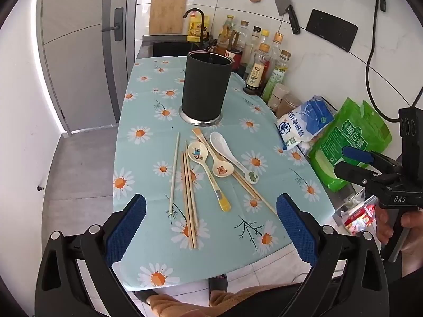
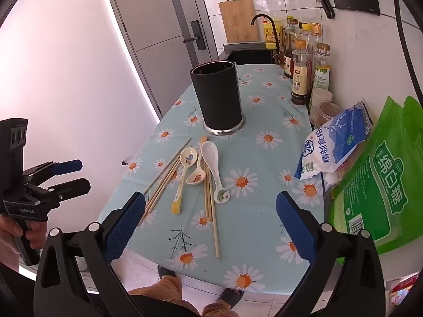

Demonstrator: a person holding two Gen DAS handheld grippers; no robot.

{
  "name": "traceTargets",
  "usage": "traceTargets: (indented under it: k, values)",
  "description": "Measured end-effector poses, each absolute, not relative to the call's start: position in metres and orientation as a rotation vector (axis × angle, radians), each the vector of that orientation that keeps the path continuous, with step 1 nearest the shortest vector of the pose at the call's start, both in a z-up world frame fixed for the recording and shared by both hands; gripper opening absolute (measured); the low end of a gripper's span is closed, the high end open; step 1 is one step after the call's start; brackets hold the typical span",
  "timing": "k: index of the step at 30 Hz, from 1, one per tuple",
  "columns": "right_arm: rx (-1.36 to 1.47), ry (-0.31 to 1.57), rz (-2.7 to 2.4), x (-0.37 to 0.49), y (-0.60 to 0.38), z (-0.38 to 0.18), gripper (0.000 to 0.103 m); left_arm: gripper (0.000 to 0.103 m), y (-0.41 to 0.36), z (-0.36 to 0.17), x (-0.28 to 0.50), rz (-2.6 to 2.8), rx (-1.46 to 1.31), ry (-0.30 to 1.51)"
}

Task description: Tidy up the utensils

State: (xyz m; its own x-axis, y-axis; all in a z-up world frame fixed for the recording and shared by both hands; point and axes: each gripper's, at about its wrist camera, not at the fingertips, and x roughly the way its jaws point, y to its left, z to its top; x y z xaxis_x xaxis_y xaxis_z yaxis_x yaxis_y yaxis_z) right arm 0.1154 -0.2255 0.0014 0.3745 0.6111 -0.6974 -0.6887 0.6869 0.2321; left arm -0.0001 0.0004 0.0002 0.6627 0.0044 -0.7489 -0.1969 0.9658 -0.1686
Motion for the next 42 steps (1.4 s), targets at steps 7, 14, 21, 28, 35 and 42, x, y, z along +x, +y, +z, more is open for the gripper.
traceTargets:
  k: [7,14,21,28,35,42]
  values:
    - [-0.103,0.846,0.835,0.114,-0.226,-0.002,0.098,0.096,-0.002,-0.007,0.001,0.097,-0.238,0.858]
    - [-0.118,0.85,0.842,0.111,-0.225,-0.004,0.098,0.096,-0.006,-0.008,0.0,0.097,-0.236,0.847]
    - [-0.128,0.859,0.838,0.107,-0.219,0.0,0.098,0.096,-0.007,-0.008,-0.002,0.087,-0.245,0.85]
    - [-0.124,0.865,0.832,0.107,-0.222,-0.002,0.098,0.096,-0.007,-0.007,-0.001,0.083,-0.251,0.855]
    - [-0.153,0.864,0.827,0.105,-0.221,-0.006,0.098,0.096,-0.007,-0.01,0.0,0.077,-0.253,0.858]
    - [-0.162,0.857,0.831,0.108,-0.225,-0.005,0.098,0.096,-0.007,-0.013,0.002,0.071,-0.257,0.873]
